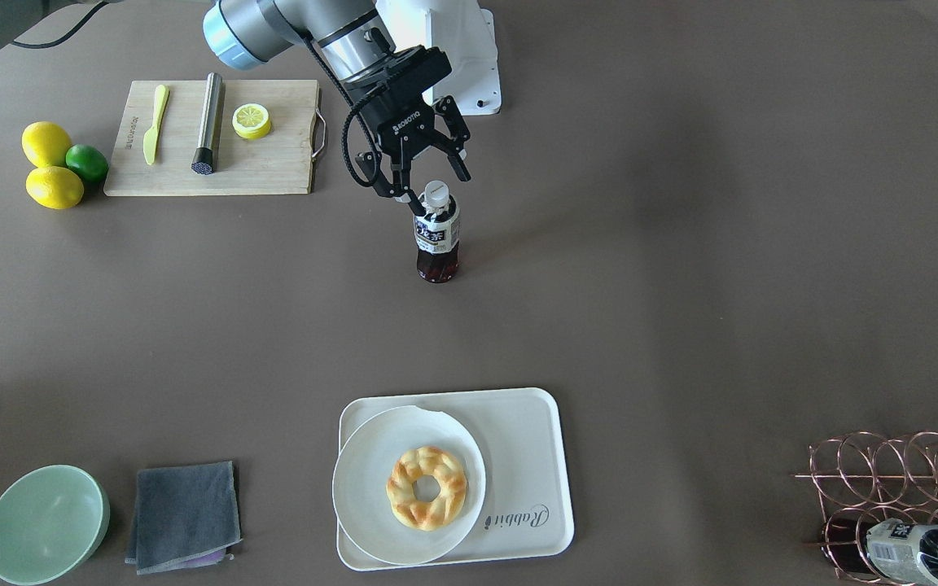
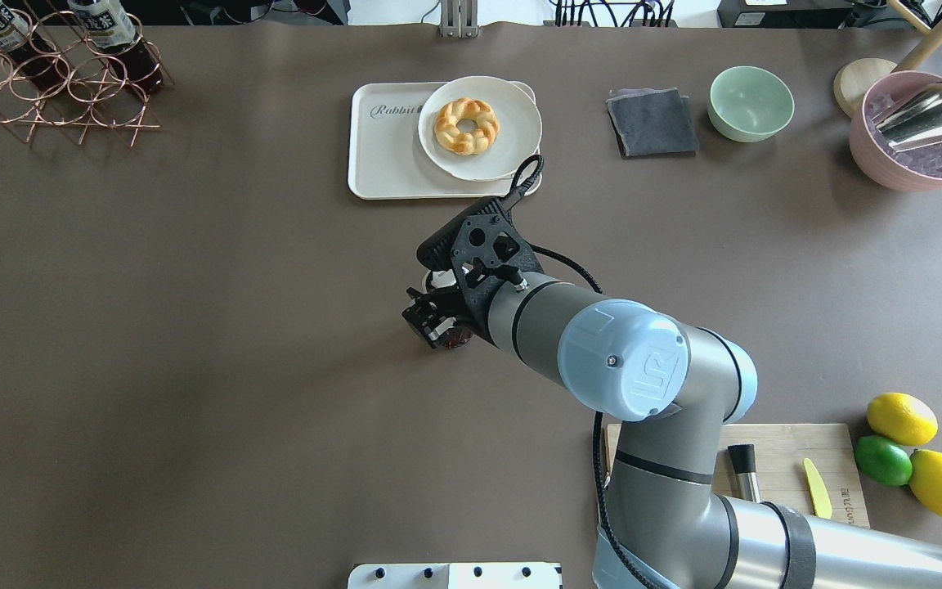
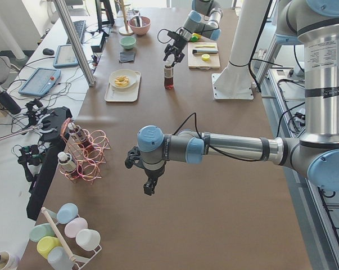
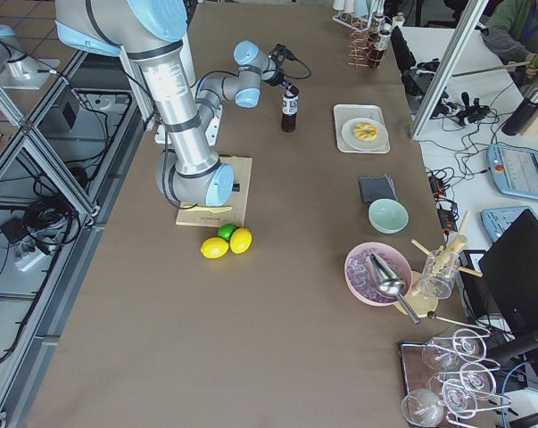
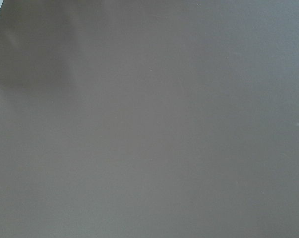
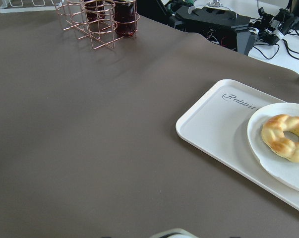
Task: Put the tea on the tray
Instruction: 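Lift the bottle with the right gripper and carry it toward the tray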
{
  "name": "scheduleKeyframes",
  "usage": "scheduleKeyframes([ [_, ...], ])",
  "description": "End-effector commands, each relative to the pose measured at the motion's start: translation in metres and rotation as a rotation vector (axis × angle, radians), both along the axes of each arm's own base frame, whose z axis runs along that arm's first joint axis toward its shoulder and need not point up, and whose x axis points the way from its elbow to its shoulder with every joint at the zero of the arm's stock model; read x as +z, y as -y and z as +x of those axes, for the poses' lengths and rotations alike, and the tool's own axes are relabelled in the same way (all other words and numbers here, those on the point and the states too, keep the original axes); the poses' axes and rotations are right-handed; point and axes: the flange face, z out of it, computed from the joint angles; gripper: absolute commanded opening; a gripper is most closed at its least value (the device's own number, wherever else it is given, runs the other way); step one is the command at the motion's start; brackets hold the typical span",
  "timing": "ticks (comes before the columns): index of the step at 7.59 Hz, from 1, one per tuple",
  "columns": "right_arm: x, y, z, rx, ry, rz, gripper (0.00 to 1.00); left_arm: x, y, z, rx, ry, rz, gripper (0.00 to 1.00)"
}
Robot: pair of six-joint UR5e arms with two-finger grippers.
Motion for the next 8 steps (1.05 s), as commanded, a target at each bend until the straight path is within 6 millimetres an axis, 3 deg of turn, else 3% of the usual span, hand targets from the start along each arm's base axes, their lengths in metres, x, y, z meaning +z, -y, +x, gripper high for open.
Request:
scheduleKeyframes([
  [1,-0.003,-0.001,0.002,0.009,0.03,-0.035,0.0,-0.003,0.0,0.0,0.0,0.0,0.005,0.98],
  [3,-0.011,-0.001,0.004,0.016,0.057,-0.049,0.0,-0.004,0.0,0.0,0.0,-0.001,0.008,0.98],
  [4,-0.02,0.011,0.011,0.041,0.077,-0.06,0.0,-0.002,-0.005,0.0,0.0,0.0,0.002,0.98],
  [6,-0.044,0.05,0.028,0.106,0.094,-0.061,0.0,0.001,-0.02,-0.003,-0.005,0.001,-0.007,0.98],
  [8,-0.08,0.111,0.008,0.144,0.097,-0.106,0.0,0.005,-0.026,-0.011,-0.023,0.001,-0.019,0.98],
])
